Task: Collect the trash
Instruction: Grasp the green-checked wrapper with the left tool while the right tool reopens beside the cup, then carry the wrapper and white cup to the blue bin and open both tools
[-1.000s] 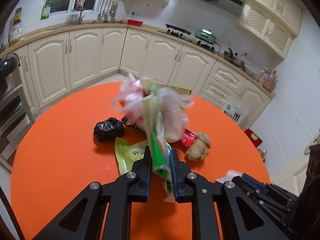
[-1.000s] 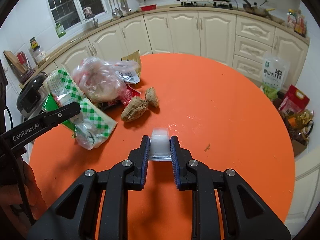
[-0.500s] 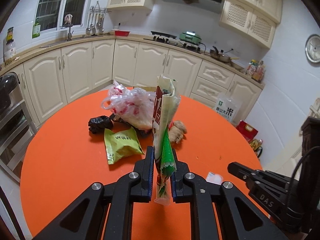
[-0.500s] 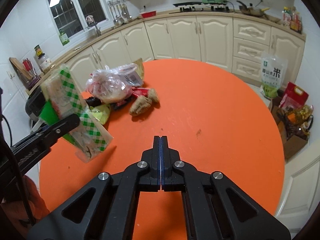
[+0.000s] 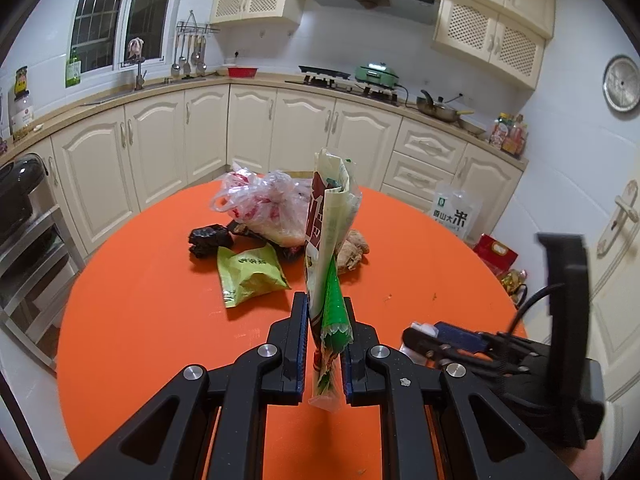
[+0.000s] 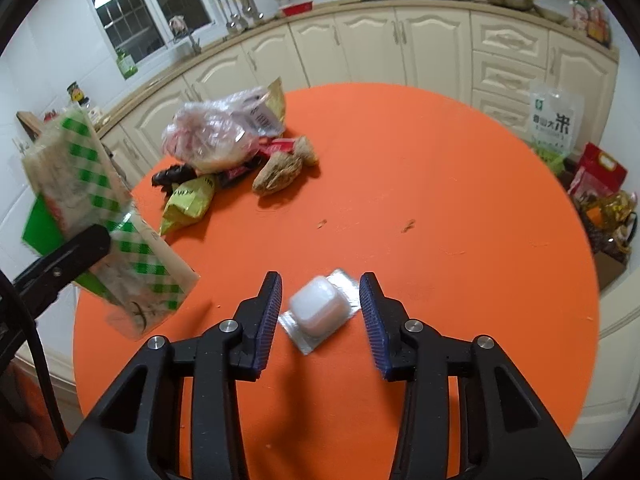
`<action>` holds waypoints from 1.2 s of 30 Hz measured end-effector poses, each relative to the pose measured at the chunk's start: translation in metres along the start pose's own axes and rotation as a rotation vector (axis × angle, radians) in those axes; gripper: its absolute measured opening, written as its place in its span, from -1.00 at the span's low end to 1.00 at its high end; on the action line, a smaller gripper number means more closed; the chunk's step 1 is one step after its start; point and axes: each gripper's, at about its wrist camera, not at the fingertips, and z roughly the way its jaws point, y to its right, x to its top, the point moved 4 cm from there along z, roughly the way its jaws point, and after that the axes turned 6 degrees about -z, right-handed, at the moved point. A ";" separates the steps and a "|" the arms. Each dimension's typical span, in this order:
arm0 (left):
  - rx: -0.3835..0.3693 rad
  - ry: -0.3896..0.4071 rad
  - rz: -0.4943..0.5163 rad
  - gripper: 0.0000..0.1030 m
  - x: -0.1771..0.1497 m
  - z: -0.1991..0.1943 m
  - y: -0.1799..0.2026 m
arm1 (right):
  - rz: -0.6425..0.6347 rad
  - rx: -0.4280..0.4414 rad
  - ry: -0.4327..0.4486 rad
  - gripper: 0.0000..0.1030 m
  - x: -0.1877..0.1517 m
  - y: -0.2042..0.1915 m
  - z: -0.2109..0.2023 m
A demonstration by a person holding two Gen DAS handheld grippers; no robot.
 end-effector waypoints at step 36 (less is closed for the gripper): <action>-0.153 0.063 0.179 -0.81 -0.007 -0.055 0.149 | 0.119 -0.028 0.308 -0.46 -0.012 0.074 -0.161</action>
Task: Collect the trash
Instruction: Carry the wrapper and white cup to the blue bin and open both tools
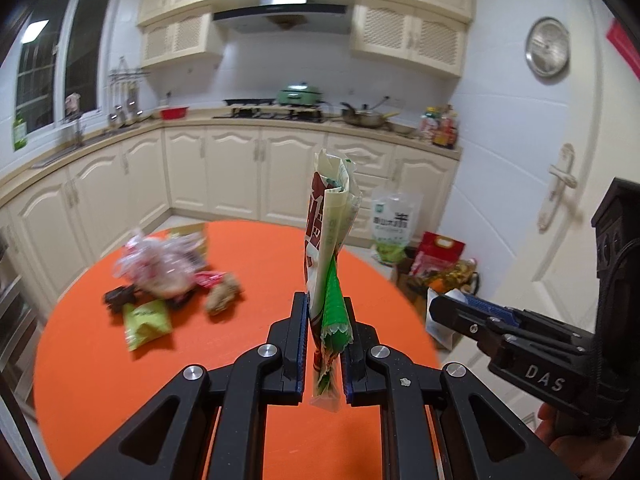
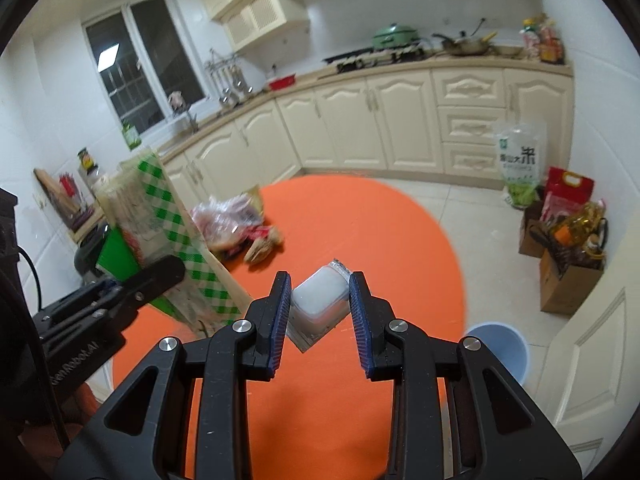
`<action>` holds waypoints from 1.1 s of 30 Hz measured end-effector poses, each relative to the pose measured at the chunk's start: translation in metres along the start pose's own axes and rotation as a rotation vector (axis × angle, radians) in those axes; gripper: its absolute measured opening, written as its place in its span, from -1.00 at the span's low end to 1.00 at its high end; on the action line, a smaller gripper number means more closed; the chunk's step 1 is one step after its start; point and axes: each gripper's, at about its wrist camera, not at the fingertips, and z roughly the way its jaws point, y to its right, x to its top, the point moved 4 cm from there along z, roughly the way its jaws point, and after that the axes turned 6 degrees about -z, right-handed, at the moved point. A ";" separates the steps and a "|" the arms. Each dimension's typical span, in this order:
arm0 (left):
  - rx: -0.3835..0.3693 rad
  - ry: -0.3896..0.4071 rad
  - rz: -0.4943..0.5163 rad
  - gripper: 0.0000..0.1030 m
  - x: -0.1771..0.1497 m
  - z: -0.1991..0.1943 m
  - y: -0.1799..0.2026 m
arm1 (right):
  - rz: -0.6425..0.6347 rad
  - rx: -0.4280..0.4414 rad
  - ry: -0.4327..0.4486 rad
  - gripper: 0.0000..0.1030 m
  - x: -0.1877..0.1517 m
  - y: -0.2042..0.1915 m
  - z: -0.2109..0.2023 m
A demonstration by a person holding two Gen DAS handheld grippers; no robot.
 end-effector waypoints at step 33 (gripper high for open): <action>-0.159 -0.527 0.156 -0.80 0.002 0.382 0.202 | 0.450 -0.220 -0.178 -0.46 -0.087 0.335 0.061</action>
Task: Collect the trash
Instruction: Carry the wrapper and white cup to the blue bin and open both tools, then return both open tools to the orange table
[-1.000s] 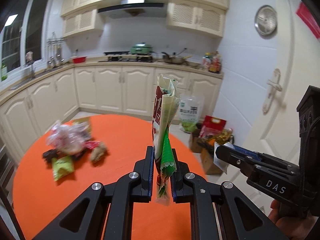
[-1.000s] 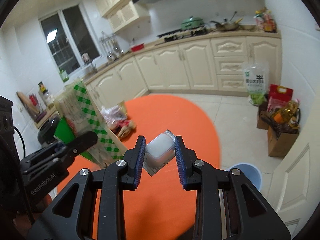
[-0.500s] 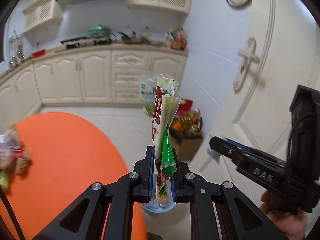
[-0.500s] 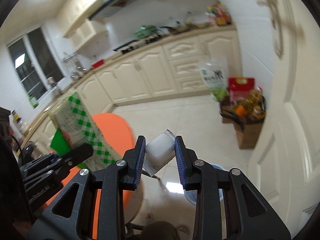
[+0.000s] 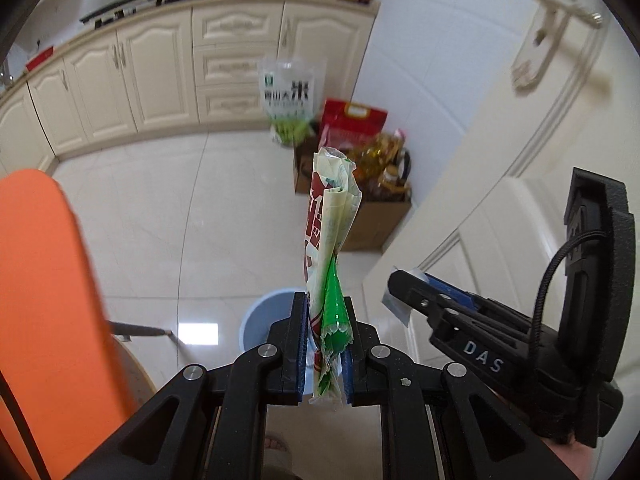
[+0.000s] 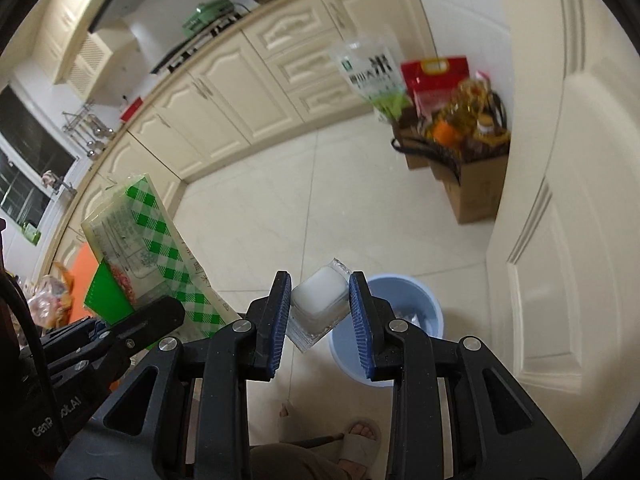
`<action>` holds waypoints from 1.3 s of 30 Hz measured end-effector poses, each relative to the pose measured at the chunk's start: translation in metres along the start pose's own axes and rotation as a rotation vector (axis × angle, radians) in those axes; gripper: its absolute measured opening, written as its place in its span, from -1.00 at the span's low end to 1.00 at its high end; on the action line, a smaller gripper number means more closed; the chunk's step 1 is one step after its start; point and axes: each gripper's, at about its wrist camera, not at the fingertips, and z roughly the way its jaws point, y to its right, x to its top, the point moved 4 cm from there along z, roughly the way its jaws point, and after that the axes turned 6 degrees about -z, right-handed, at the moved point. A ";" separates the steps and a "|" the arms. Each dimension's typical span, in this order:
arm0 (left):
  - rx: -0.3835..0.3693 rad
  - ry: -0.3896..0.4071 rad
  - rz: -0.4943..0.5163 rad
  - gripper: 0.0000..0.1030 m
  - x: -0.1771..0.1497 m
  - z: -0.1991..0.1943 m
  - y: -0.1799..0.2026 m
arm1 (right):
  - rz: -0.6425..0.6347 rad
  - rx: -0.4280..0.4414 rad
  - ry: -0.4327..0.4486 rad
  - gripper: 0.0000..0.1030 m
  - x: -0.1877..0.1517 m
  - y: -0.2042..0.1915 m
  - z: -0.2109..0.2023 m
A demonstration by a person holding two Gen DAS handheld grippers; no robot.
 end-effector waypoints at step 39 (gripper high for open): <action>0.091 0.345 -0.053 0.98 -0.117 -0.181 -0.046 | 0.022 -0.034 0.176 1.00 -0.005 -0.068 -0.110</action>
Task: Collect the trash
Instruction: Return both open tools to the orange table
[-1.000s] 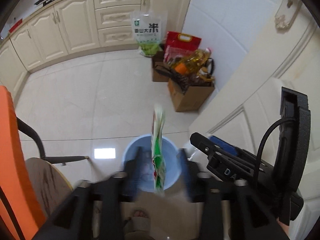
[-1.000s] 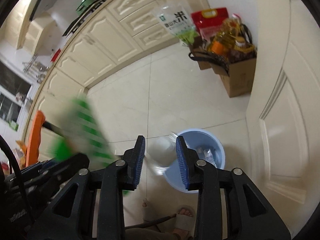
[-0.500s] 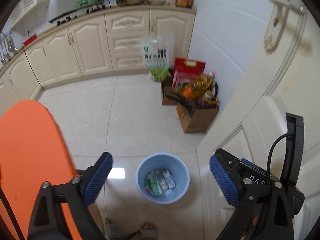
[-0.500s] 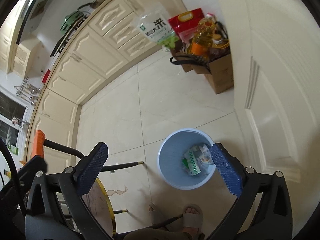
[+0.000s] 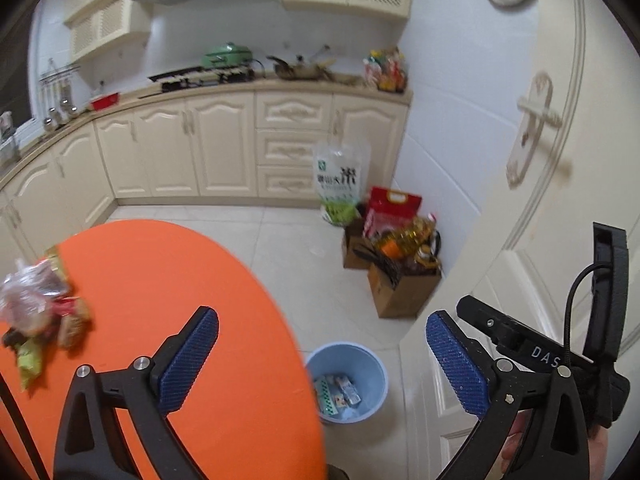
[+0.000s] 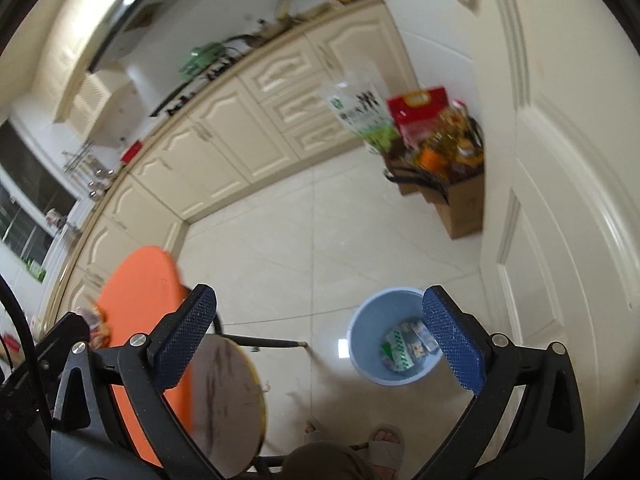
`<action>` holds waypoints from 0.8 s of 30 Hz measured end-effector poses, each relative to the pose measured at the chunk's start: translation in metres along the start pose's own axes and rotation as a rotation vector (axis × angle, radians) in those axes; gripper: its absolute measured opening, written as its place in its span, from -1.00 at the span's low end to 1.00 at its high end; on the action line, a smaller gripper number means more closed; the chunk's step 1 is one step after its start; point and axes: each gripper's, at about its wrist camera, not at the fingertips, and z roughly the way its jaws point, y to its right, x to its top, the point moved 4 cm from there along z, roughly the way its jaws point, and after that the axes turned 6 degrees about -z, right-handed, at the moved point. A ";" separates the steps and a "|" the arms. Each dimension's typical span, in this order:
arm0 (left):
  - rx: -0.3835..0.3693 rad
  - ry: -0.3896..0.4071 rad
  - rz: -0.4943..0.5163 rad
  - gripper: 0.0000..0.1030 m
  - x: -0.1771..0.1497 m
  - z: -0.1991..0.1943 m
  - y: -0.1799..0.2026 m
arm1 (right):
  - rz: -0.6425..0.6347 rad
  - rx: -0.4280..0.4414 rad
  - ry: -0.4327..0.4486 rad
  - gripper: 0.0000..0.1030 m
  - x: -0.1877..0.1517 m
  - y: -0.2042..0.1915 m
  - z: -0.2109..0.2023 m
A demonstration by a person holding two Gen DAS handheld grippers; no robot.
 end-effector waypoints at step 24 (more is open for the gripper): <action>0.205 0.328 -0.227 0.98 -0.152 -0.291 -0.150 | -0.419 0.142 0.144 1.00 -0.056 -0.290 -0.096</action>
